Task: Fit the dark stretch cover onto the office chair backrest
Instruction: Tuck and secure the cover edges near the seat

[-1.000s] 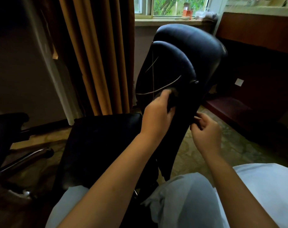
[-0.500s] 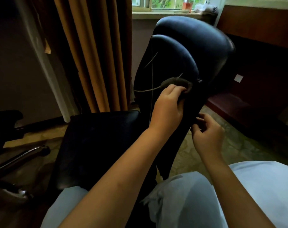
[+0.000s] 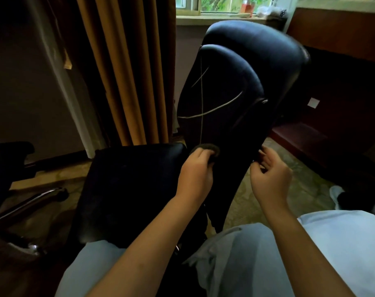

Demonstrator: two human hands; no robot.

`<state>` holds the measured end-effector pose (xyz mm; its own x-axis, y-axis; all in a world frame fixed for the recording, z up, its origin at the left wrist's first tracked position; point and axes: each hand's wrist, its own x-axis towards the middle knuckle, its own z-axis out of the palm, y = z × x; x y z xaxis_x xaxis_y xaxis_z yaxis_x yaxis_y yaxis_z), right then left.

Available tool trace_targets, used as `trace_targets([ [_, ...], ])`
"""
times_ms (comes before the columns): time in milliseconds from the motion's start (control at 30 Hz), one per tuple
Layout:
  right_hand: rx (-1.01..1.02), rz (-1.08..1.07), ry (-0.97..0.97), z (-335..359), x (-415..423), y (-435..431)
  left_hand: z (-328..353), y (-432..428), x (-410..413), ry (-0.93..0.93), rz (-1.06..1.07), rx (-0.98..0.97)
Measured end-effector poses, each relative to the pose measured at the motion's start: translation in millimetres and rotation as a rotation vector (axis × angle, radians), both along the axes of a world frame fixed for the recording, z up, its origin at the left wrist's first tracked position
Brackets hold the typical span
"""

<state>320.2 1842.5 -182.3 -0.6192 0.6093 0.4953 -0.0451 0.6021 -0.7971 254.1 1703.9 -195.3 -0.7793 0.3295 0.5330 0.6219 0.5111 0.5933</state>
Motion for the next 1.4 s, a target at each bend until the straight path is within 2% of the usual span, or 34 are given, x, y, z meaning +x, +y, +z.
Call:
trace_targets([
  [133,-0.017,0.006,0.011,-3.4,0.3,-0.6,51.9,23.3,-3.3,0.085,-0.068,0.186],
  [233,-0.035,0.026,0.033,-5.2,2.8,1.7,70.0,35.9,-11.8,0.158,-0.116,0.170],
  [533,-0.060,-0.013,0.129,-27.3,-2.3,-3.7,-36.8,3.2,0.5,0.108,0.013,0.065],
  [733,-0.115,0.008,0.158,-35.9,-3.4,-7.2,-83.5,-13.9,11.2,-0.101,0.025,-0.108],
  [867,-0.139,0.003,0.172,-38.2,-7.6,-6.5,-97.5,-17.6,14.2,-0.365,0.023,-0.225],
  [933,-0.156,0.000,0.177,-40.4,-8.3,-5.8,-95.6,-13.6,14.4,-0.460,0.062,-0.153],
  [1100,-0.164,0.017,0.208,-46.0,-10.3,-5.9,-98.4,-5.8,15.2,-0.495,0.176,0.068],
  [1400,-0.134,-0.038,0.206,-72.5,-13.5,-4.3,-136.7,15.3,8.8,-0.711,0.177,0.102],
])
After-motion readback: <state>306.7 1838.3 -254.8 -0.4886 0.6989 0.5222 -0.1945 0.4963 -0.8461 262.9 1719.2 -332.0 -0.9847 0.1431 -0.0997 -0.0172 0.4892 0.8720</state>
